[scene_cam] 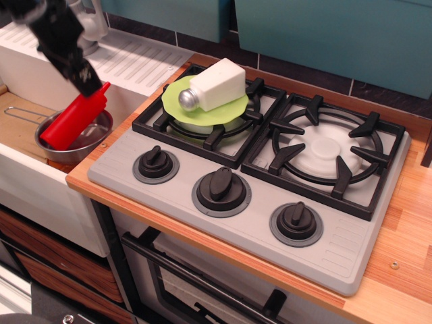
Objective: Put saltcontainer on plate and ketchupbottle in pot or pan in sink
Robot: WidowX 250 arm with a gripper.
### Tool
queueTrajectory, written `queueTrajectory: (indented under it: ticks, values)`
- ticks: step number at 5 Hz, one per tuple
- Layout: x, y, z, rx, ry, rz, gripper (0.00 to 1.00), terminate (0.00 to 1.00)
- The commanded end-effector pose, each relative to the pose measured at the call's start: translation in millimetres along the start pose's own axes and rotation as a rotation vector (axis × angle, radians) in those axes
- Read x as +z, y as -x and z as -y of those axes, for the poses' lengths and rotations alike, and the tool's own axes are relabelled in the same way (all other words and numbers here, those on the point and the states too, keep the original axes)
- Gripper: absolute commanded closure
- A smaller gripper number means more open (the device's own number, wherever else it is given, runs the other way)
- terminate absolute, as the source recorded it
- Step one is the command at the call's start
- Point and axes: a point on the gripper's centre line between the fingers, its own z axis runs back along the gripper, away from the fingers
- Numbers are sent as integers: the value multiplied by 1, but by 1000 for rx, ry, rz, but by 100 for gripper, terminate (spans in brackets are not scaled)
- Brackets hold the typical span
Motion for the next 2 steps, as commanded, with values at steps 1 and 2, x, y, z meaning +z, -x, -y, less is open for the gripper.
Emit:
queueTrajectory:
  ticks: [1, 2]
  values:
    - [82, -33, 23, 13, -110, -114, 0, 0]
    - [103, -42, 34, 24, -125, -175, 0, 0]
